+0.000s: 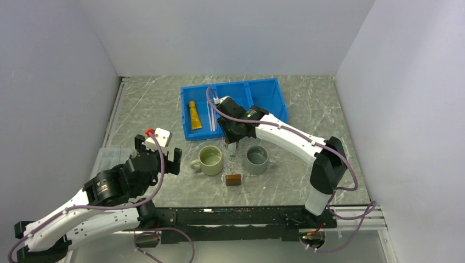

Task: Prepare toiletry sets of a toothbrush and toothpaste on the tray

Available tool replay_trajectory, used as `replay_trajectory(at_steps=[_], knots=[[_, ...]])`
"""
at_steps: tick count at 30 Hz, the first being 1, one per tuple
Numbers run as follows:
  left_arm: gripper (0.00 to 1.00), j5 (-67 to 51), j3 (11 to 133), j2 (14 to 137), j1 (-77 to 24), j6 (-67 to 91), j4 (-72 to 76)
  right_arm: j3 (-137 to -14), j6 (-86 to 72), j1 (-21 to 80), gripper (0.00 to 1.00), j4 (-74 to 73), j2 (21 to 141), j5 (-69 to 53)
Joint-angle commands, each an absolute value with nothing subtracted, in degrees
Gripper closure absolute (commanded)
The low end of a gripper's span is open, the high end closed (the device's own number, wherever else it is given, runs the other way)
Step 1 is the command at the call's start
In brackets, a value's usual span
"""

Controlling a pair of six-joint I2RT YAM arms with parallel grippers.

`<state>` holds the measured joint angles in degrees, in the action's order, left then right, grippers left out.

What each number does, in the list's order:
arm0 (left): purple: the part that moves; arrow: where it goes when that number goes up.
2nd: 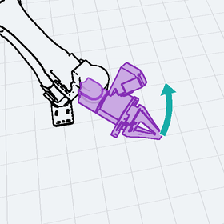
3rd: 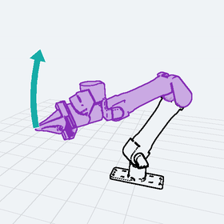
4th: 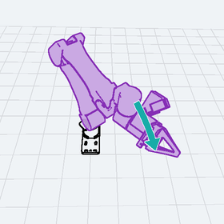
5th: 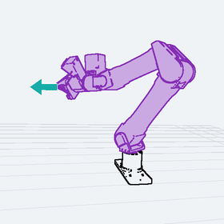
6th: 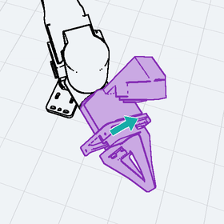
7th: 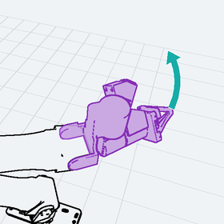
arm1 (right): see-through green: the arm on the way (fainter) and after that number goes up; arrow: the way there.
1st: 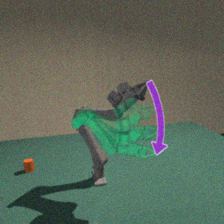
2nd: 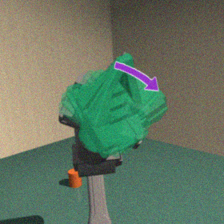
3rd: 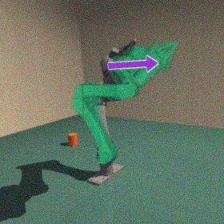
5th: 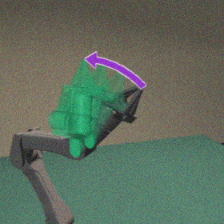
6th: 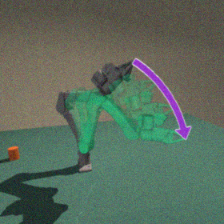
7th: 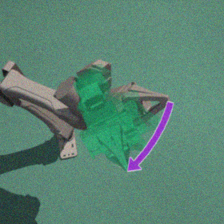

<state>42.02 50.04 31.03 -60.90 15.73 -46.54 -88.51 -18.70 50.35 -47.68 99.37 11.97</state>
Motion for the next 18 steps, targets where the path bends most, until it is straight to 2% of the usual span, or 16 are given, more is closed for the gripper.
replay_trajectory(at_steps=[1,4,9,18], knots=[[0.01,41.9,50.1,31.6,-60.5,15.1,-44.4,-92.1,-19.6,50.5,0.64,-48.4,97.1,13.4],[0.01,41.9,50.1,31.8,-60.3,15.2,-44.5,-93.1,-19.7,50.5,0.58,-49.1,96.5,13.4],[0.01,41.9,50.2,32.3,-60.0,15.6,-44.6,-94.8,-19.6,50.4,0.55,-49.8,95.5,15.1],[0.01,39.0,52.0,34.9,-59.1,17.5,-43.0,-96.7,-19.3,50.5,0.53,-51.7,92.0,19.4]])
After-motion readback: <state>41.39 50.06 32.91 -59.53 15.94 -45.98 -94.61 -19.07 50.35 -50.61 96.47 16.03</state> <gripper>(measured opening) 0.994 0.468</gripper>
